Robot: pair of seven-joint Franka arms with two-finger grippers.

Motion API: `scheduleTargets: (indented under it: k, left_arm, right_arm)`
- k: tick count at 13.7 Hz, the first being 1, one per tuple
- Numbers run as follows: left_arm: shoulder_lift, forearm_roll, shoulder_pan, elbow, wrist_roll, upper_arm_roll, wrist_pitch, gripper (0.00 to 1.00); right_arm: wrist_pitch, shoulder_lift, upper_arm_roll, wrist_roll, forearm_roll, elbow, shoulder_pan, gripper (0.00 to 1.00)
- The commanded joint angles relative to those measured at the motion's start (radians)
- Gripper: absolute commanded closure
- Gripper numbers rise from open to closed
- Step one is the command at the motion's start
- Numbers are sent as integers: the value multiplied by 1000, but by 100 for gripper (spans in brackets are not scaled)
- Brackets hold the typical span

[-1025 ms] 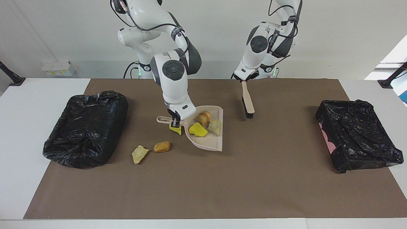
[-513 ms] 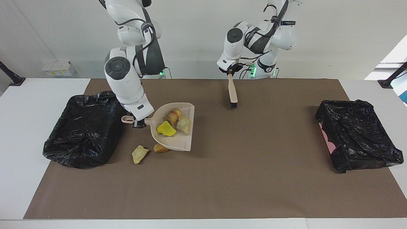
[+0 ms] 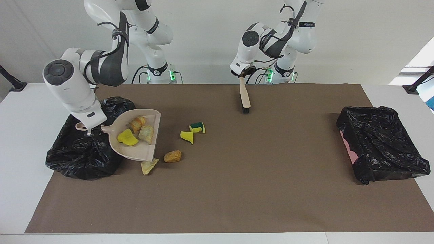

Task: Sweep and dump trash in bin
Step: 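Lift the dustpan and tip it into the bin beside the right gripper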

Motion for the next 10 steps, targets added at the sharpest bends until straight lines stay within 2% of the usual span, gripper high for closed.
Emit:
scheduleTargets:
  k: [1,4,6,7,8,10]
  left_arm:
    - [-14,-20,-24,-22,-4,15,29,96]
    - [11,-20,-21,-15,7,16,23,55]
    - [28,-18,-15,0,19,18,29,0]
    - [38,-18,-9,17,36,19,26,0]
    - [86,-17,8,61,68,24,28,0]
    - [184,0,97,191,136,26,12,0]
  right_arm:
    - [-25,-45,13,-56,-102,2,-71,100]
    - [-25,-93,13,-82,-235,-23,-129,100]
    - [-12,-125,13,-80,-334,-65,-155,100]
    - [16,-142,13,-77,-375,-96,-171,100]
    - [66,-171,13,-67,-427,-152,-174,100]
    - [164,-261,13,37,-550,-321,-174,100]
